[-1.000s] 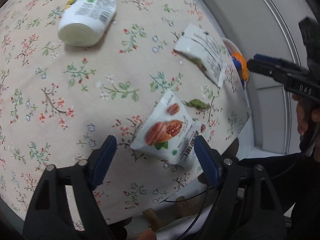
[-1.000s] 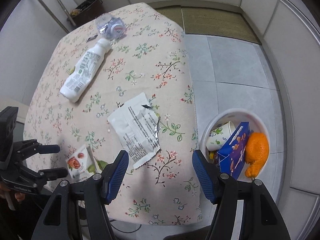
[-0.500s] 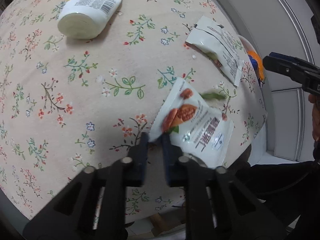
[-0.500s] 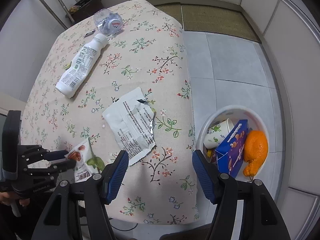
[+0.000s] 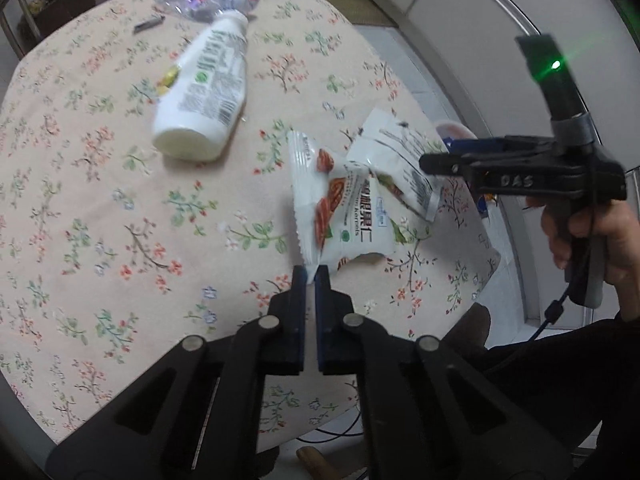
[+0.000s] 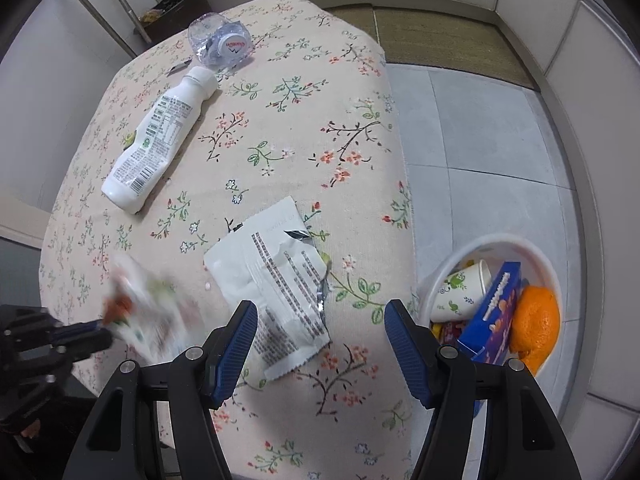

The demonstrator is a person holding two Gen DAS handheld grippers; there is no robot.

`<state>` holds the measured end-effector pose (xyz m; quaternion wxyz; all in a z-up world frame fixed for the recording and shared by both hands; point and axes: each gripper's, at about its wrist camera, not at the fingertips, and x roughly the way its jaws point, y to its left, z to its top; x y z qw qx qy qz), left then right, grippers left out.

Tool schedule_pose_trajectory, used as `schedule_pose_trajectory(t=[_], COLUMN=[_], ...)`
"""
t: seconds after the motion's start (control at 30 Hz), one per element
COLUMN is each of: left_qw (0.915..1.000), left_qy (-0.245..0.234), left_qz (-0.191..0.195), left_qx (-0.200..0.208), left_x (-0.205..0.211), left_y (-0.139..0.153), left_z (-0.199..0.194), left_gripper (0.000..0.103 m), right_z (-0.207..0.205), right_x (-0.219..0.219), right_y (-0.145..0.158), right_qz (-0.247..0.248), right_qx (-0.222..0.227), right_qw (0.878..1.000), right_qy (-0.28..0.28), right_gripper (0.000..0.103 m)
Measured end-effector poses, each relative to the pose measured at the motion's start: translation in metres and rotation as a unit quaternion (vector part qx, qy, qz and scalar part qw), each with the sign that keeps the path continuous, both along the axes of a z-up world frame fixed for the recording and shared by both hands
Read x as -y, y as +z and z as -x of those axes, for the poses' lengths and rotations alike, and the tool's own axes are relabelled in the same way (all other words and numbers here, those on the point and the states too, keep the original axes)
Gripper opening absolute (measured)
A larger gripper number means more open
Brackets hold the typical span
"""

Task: Collect trash
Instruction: 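Grasp the nut snack bag with the left tool while the right tool grasps the white packet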

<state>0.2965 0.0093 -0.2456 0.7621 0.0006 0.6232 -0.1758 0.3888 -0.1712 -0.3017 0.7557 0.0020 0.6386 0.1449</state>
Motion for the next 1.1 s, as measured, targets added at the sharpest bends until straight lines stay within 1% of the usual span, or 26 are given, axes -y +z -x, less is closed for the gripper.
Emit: schedule_pose_trajectory(t=[0.17,0.2,0.23,0.3,0.33,0.4,0.43,0.47,0.5,0.57,0.67,0.73,0.87,0.9,0.97,1.0,1.03,1.07,1.1], left_qw=[0.9997,0.9996,0.9995,0.9993,0.9991,0.9989,0.9988,0.9986,0.9985,0.9983,0.9978,0.9974,0.9965,0.9962,0.9953,0.9948,0.9945,0.9942,0.9938], left_qy=[0.017,0.018,0.018,0.02,0.021,0.022,0.021,0.021,0.021,0.023,0.027,0.03,0.039,0.042,0.047,0.051,0.055,0.061,0.066], left_qz=[0.001,0.001,-0.001,-0.005,-0.007,-0.01,-0.013,-0.016,-0.018,-0.022,-0.027,-0.029,-0.028,-0.03,-0.034,-0.036,-0.036,-0.036,-0.038], left_qx=[0.019,0.022,0.026,0.032,0.036,0.04,0.043,0.045,0.046,0.048,0.053,0.06,0.068,0.071,0.078,0.08,0.081,0.081,0.081], left_x=[-0.028,-0.034,-0.036,-0.032,-0.033,-0.032,-0.03,-0.028,-0.027,-0.028,-0.029,-0.032,-0.038,-0.04,-0.043,-0.046,-0.048,-0.052,-0.056], left_y=[0.01,0.01,0.012,0.012,0.013,0.013,0.012,0.011,0.011,0.011,0.012,0.016,0.022,0.023,0.026,0.028,0.029,0.03,0.03], left_z=[-0.006,-0.009,-0.01,-0.006,-0.006,-0.006,-0.006,-0.007,-0.008,-0.008,-0.009,-0.01,-0.011,-0.011,-0.011,-0.011,-0.012,-0.012,-0.013], left_gripper=[0.005,0.005,0.005,0.005,0.005,0.005,0.005,0.005,0.005,0.005,0.005,0.005,0.005,0.005,0.005,0.005,0.005,0.005,0.005], right_z=[-0.004,-0.004,-0.003,-0.002,-0.001,0.001,0.001,0.001,0.002,0.005,0.006,0.006,0.009,0.011,0.015,0.015,0.017,0.017,0.018], right_x=[-0.013,-0.017,-0.02,-0.027,-0.033,-0.039,-0.042,-0.044,-0.044,-0.047,-0.045,-0.041,-0.034,-0.035,-0.039,-0.042,-0.045,-0.048,-0.052], right_y=[-0.016,-0.016,-0.016,-0.014,-0.014,-0.014,-0.014,-0.014,-0.017,-0.016,-0.016,-0.012,0.005,0.008,0.013,0.014,0.013,0.013,0.014], right_qz=[0.018,0.026,0.03,0.032,0.026,0.034,0.033,0.027,0.02,0.022,0.012,0.004,-0.019,-0.024,-0.024,-0.02,-0.015,-0.014,-0.015], right_qx=[-0.012,-0.005,0.001,0.009,0.009,0.015,0.017,0.012,0.002,0.008,0.006,0.006,0.017,0.017,0.032,0.039,0.041,0.041,0.047], right_qw=[1.0,0.999,0.999,0.999,0.999,0.998,0.997,0.997,0.997,0.997,0.997,0.998,0.998,0.997,0.996,0.996,0.996,0.996,0.995], right_qy=[0.016,0.02,0.025,0.035,0.044,0.053,0.061,0.066,0.069,0.079,0.074,0.07,0.063,0.07,0.082,0.08,0.08,0.081,0.086], right_gripper=[0.065,0.065,0.063,0.05,0.039,0.038,0.026,0.006,0.006,0.006,0.004,0.001,0.001,0.001,0.004,0.008,0.021,0.037,0.046])
